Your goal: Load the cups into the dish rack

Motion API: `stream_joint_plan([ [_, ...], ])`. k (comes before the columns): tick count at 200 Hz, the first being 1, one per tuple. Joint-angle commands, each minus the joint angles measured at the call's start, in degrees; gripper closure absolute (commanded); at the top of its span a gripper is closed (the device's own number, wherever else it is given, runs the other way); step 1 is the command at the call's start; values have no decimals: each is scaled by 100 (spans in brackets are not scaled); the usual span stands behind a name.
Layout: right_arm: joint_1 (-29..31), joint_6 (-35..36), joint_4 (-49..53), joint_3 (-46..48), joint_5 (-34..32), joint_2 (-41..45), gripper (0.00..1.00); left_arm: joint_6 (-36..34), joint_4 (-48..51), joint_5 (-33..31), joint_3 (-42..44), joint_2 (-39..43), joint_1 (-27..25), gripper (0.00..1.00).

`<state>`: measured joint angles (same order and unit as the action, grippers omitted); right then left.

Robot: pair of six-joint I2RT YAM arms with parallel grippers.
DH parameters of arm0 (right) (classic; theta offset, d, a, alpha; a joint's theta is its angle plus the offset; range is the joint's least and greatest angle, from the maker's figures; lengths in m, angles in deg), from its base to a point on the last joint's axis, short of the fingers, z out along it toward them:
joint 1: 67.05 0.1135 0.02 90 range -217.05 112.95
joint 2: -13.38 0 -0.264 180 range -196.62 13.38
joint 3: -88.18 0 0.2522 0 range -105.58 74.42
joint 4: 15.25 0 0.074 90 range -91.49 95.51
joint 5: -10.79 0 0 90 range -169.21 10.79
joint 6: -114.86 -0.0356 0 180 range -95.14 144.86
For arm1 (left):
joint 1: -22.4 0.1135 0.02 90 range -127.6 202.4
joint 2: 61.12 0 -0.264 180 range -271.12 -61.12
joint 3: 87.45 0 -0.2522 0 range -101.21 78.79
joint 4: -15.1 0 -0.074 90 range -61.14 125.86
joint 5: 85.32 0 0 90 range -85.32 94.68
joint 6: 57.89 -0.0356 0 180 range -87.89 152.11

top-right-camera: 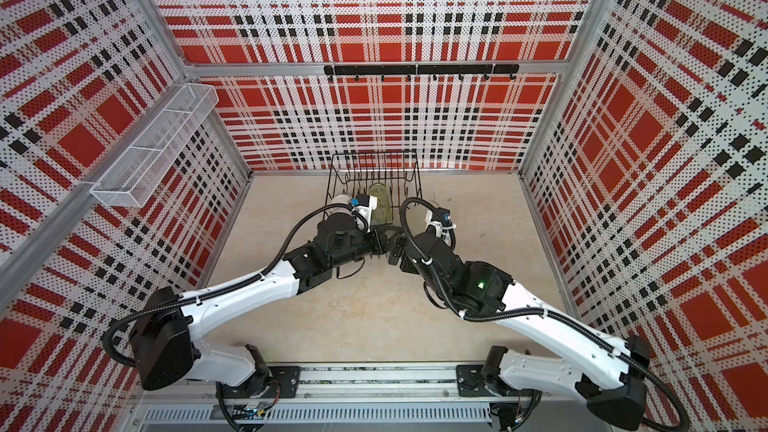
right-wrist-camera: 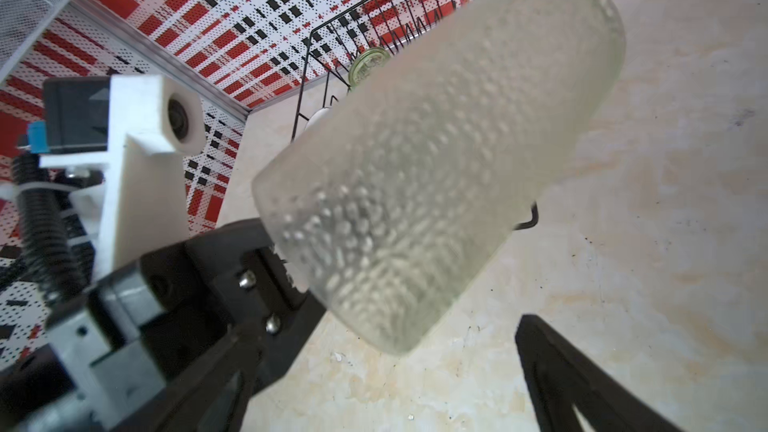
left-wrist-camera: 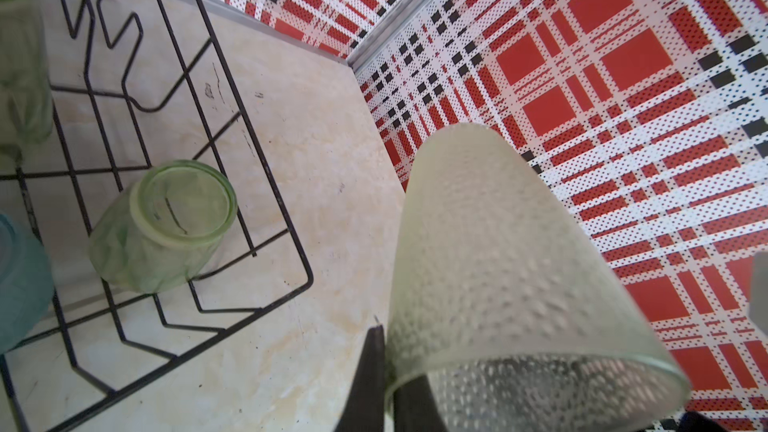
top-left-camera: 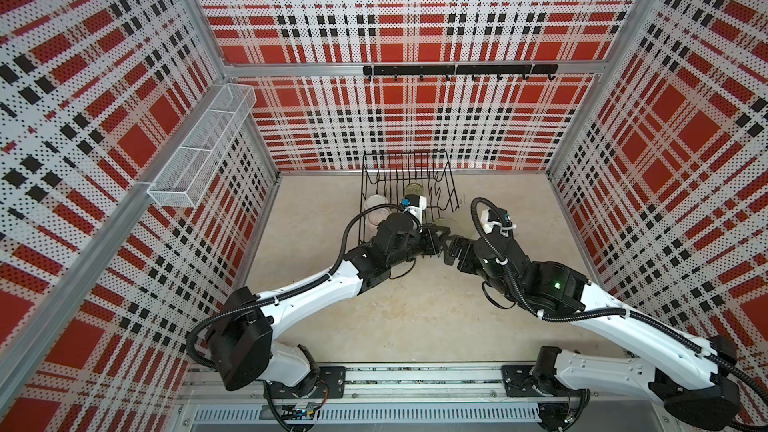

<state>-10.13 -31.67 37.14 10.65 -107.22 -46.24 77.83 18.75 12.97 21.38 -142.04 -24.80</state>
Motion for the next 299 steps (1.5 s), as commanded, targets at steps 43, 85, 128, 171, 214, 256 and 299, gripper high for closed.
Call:
stream_joint_plan([
  [43, -1196, 604, -162, -92, 2255, 635, 0, -1359, -482, 735, 315, 772, 542, 100],
  [85, -1888, 403, -542, -101, 3391, 1145, 0, -1847, -879, 1444, 708, 1082, 563, 100],
  [128, -2079, -386, -1090, -72, 4056, 1137, 0, -1971, -1063, 2242, 709, 1033, 528, 100],
  [171, -2098, -675, -1414, 81, 4334, 856, 1, -1932, -1321, 2435, 813, 1122, 493, 100],
  [214, -2098, -981, -2775, 591, 5397, 602, 8, -1961, -1327, 2432, 903, 1122, 484, 100],
  [256, -2098, -974, -2971, 706, 5587, 439, 17, -1998, -1357, 2489, 915, 1112, 484, 100],
  [299, -2098, -659, -2807, 526, 5235, 326, 27, -1901, -1397, 2346, 1027, 1077, 560, 86],
])
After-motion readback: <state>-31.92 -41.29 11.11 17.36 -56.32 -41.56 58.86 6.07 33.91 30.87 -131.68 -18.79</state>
